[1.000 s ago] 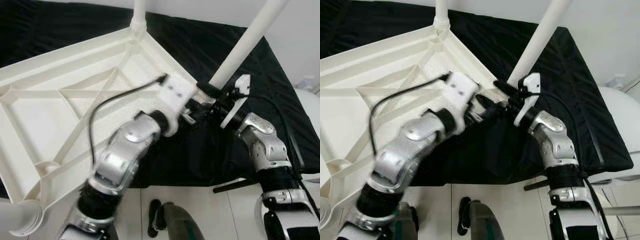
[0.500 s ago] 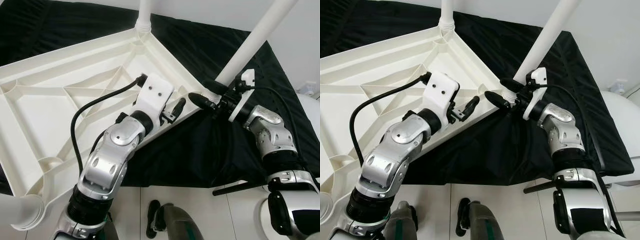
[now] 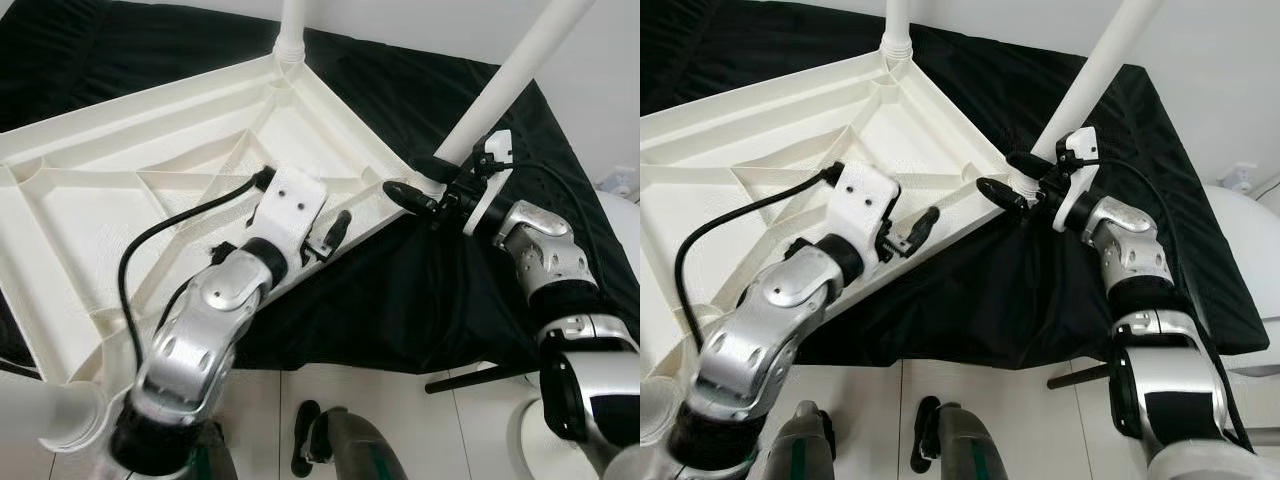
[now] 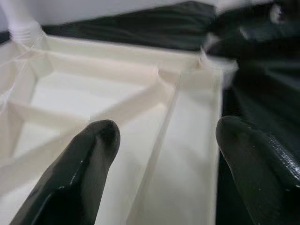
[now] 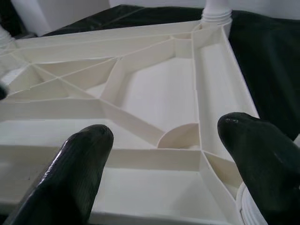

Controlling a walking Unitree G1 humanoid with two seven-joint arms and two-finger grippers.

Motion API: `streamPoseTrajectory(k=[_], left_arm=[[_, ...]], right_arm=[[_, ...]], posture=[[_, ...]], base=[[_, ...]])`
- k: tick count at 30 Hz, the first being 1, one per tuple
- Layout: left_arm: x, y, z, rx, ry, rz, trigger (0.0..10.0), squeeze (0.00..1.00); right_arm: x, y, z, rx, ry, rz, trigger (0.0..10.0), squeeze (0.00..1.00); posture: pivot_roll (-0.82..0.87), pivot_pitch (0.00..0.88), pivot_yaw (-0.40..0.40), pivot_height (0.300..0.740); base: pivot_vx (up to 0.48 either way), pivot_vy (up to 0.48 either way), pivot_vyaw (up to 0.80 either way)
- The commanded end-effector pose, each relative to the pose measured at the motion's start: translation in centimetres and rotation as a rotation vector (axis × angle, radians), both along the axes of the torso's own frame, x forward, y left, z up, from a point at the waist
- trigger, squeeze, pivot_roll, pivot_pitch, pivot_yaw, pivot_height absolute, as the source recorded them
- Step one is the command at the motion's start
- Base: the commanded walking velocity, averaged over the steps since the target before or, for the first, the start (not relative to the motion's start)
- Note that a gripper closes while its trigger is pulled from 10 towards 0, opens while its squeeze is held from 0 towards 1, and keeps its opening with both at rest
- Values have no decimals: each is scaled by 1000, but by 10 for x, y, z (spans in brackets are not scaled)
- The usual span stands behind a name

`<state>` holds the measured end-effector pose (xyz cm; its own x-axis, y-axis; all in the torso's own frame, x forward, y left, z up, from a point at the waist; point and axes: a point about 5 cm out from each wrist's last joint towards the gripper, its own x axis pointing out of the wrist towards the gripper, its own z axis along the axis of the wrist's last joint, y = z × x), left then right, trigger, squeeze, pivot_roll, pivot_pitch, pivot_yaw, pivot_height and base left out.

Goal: Building children table

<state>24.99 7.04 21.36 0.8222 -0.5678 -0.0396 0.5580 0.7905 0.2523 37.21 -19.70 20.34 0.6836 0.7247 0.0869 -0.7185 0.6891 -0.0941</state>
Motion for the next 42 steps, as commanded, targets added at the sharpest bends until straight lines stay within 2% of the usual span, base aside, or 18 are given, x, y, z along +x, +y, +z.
streamPoseTrajectory(k=[1,7,11,19,26,28,31,34,36,38,42], left_arm=[[-12,-8,-2,11,37,-135,10000,0],[-25,-6,-1,9,75,-233,10000,0],[-36,-5,1,34,83,-310,10000,0],[-39,2,-5,97,115,-326,10000,0],[-36,14,-12,166,162,-285,10000,0],[-30,22,-15,211,175,-238,10000,0],[-29,24,-16,223,178,-231,10000,0],[-31,26,-16,236,186,-244,10000,0],[-31,26,-16,236,186,-244,10000,0],[-30,28,-17,248,197,-236,10000,0],[-29,30,-17,251,203,-223,10000,0]], right_arm=[[5,-12,13,31,-73,-110,10000,0],[11,-20,19,67,-129,-236,10000,0],[12,-21,23,90,-154,-257,10000,0],[11,-18,24,115,-183,-255,10000,0],[6,-16,23,155,-209,-222,10000,0],[0,-10,22,179,-227,-168,10000,0],[-4,-6,22,194,-233,-142,10000,0],[-22,4,16,245,-236,-87,10000,0],[-22,4,16,245,-236,-87,10000,0],[-35,10,15,282,-241,-65,10000,0],[-45,14,11,292,-241,-56,10000,0]], posture=[[119,145,-164,740],[123,150,-162,740],[123,153,-160,740],[120,158,-152,740],[115,162,-147,740],[112,162,-143,740],[112,161,-143,740],[103,161,-135,740],[103,161,-135,740],[101,162,-127,740],[99,162,-120,740]], base=[[0,0,0],[0,0,0],[0,0,0],[0,0,0],[0,0,0],[0,0,0],[0,0,0],[0,0,0],[0,0,0],[0,0,0],[0,0,0]])
